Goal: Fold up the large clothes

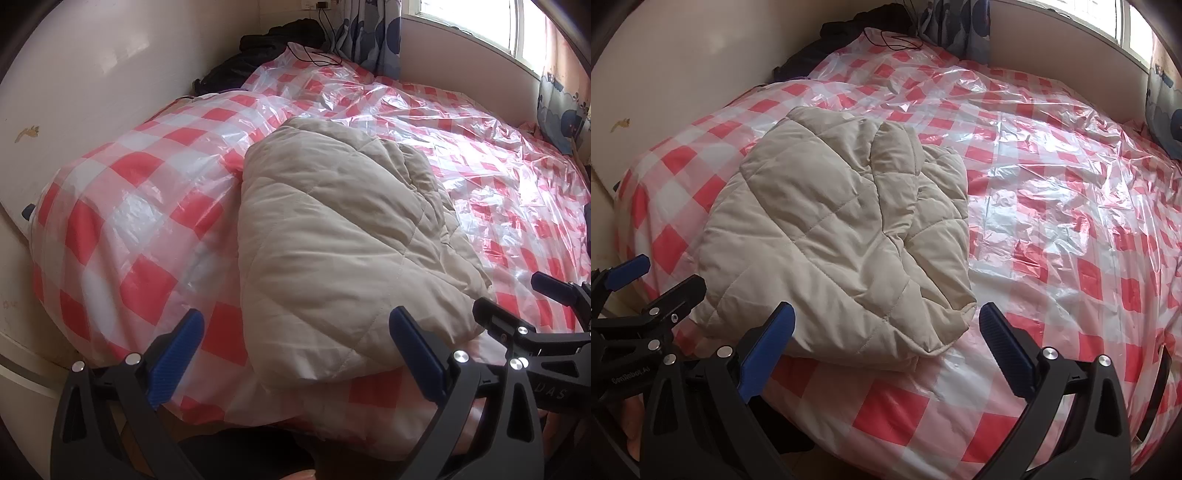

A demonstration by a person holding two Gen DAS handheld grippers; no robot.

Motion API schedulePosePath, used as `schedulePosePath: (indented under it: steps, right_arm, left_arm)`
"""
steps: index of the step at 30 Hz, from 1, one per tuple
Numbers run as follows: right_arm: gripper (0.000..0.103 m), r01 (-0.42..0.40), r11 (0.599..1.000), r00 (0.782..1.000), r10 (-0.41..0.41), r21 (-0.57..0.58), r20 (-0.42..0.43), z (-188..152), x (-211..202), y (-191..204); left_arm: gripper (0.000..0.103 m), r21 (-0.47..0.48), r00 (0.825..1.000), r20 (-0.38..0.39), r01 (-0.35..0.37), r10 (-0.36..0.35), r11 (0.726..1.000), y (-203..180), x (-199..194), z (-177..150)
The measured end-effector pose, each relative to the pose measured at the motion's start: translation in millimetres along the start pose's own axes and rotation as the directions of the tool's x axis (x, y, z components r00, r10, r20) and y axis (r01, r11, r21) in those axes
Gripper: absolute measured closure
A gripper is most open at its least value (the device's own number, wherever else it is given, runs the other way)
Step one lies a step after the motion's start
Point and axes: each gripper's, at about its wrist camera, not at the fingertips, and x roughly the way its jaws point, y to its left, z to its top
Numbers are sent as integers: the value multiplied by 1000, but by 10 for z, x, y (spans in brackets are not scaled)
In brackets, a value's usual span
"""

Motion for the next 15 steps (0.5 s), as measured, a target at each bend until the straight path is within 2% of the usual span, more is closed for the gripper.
schedulePosePath:
  steps: [15]
  right_arm:
    - [6,0,1000,1000,0,-7,0,7,-4,44]
  left_arm:
    - [7,-6,1000,-1,-6,6,1000,28,-6,-8]
